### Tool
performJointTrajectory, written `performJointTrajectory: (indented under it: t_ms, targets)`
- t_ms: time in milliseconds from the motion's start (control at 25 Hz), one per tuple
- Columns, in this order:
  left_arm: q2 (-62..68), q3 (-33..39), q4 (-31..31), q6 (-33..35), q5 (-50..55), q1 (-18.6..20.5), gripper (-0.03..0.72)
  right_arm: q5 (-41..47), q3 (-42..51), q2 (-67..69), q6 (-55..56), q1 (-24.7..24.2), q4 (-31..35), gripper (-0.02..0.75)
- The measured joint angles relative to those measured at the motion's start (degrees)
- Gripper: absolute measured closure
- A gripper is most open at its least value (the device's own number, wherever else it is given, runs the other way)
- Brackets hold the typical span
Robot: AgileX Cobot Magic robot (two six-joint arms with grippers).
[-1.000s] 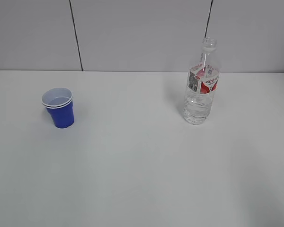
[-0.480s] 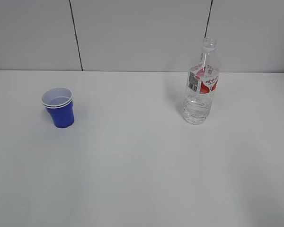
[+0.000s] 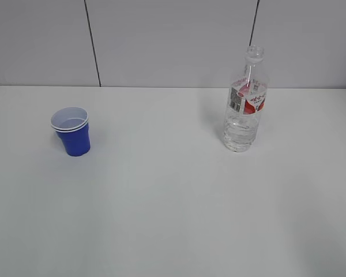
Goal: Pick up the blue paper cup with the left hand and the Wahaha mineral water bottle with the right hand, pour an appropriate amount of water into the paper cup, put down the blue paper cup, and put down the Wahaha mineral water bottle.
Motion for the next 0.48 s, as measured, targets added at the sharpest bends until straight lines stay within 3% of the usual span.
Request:
performJointTrajectory:
  t_ms: [480]
  targets:
    - [0.00,0.00,0.00,0.00,0.00,0.00,0.388,0.00,0.00,0.00,0.00,0.00,-0.08,0.190]
